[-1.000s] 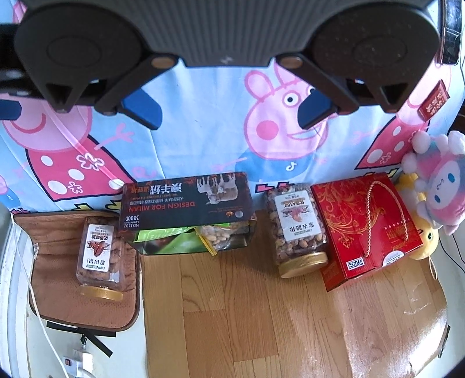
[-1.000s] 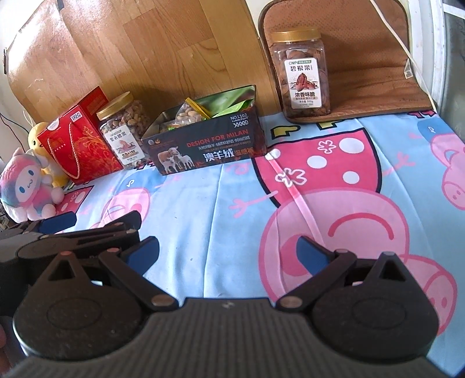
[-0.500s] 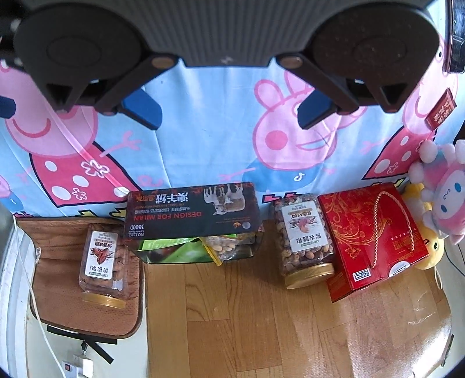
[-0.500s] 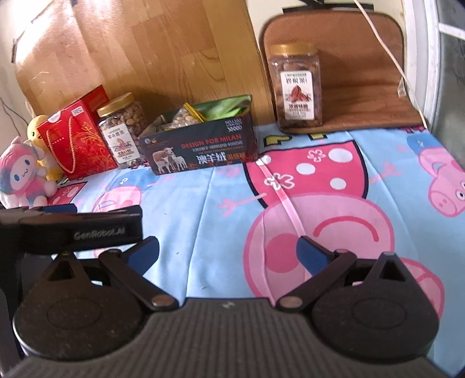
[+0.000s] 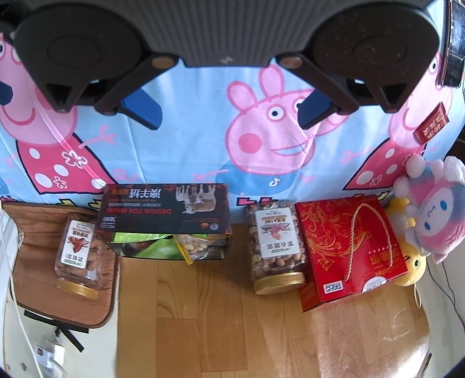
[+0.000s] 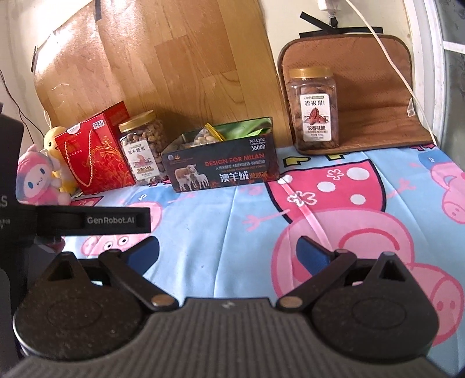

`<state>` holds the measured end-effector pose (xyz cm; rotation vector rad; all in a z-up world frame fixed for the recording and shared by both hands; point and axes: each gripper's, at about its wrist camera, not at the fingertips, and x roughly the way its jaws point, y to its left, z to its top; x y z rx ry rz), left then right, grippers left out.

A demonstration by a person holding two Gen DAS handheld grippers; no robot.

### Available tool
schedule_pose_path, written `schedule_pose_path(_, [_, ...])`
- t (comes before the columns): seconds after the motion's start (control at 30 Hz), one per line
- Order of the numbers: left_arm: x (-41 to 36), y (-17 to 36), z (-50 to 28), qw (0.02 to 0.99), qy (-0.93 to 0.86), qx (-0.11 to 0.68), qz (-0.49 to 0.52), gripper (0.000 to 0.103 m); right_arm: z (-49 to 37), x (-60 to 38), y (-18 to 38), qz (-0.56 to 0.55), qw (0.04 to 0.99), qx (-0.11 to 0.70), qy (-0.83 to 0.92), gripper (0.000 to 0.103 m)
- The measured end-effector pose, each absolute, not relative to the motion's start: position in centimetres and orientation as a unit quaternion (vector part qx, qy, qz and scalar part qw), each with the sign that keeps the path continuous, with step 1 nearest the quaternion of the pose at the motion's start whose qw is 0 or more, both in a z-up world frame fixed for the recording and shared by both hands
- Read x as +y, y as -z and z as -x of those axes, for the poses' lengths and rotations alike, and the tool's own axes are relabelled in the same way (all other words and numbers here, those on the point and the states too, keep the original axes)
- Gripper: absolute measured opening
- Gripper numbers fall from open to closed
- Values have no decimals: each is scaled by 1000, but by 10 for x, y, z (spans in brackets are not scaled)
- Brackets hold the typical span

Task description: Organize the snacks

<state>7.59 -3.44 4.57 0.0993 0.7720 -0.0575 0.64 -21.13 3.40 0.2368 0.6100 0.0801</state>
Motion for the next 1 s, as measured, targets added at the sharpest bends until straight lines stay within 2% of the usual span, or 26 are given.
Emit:
schedule_pose_path(0.77, [-36, -33, -69, 908, 65, 412, -30, 103, 16, -232, -4, -241, 926, 289, 27, 102])
schedule_pose_path(1.0, [-41, -26, -65, 902, 73, 424, -33, 103, 21, -231, 0, -236, 927, 288, 34, 102])
